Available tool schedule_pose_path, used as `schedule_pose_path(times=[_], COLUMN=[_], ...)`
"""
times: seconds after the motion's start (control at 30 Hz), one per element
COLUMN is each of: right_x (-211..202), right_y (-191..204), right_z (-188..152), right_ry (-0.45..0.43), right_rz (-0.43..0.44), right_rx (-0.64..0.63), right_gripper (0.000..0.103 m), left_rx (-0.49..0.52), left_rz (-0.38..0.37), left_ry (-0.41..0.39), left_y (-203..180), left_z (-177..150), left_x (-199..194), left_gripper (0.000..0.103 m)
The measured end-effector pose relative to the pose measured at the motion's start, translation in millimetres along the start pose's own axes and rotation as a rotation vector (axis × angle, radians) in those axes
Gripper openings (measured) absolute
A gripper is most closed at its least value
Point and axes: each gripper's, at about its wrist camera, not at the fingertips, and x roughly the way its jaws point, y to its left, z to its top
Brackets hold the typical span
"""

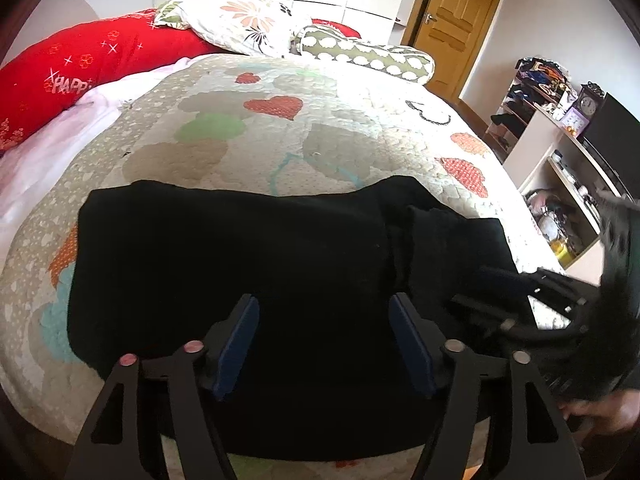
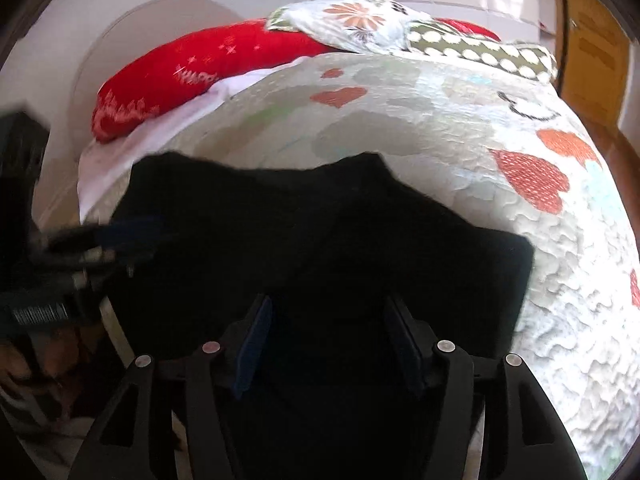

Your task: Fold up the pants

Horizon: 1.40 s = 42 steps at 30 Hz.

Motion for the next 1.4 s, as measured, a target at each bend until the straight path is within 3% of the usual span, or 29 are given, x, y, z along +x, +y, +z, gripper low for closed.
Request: schedule_pose_path(times=[0.03, 0.17, 0.23, 0.4, 0.53, 0.7, 1.2, 1.4], right_x=[-5.8, -24.1, -20.6, 7.0, -0.5, 8.4, 19.7, 25.4], right_y=[-0.2, 11.0, 16.4, 22.5, 33.6, 40.8, 50.3, 69.6], right_z=[3.3, 10.8, 12.5, 15.4, 17.5, 18.4, 35.8, 52.2], right_ry=[-0.012, -0.087, -0.086, -0.024, -0.051, -0.027, -0.032, -0.041], right_rz=[0.006, 0.032, 0.036, -0.011, 0.041, 0.016, 0.041, 0.093], right_rx=[0.011, -0.026, -0.034, -0.03, -0.039, -0.065, -0.064, -0.119], right_gripper=[0.06, 0.073, 0.075, 0.075, 0.077, 0.08, 0.081, 0.081], left_rx=[-0.005, -0.023, -0.025, -0.051, -0.084, -0.129, -0.207, -0.27], left_rz=[0.001, 0.007, 0.017, 0.058, 0.092, 0.108, 0.132, 0.115], left_ry=[-0.005, -0.024, -0.03, -0.06, -0.083, -0.102, -0.096, -0.114], left_y=[2.1, 8.0, 10.4, 22.8, 35.1, 48.3, 85.7, 104.3], left_z=[0.4, -2.7, -6.0, -17.9, -25.1, -29.9, -28.2, -34.2], left_x=[-1.5, -11.6, -17.6, -39.5, -54.3, -65.0, -53.7, -56.3], left_gripper=[0.078, 0.079, 0.079, 0.079, 0.08, 0.08, 0.08, 0.08])
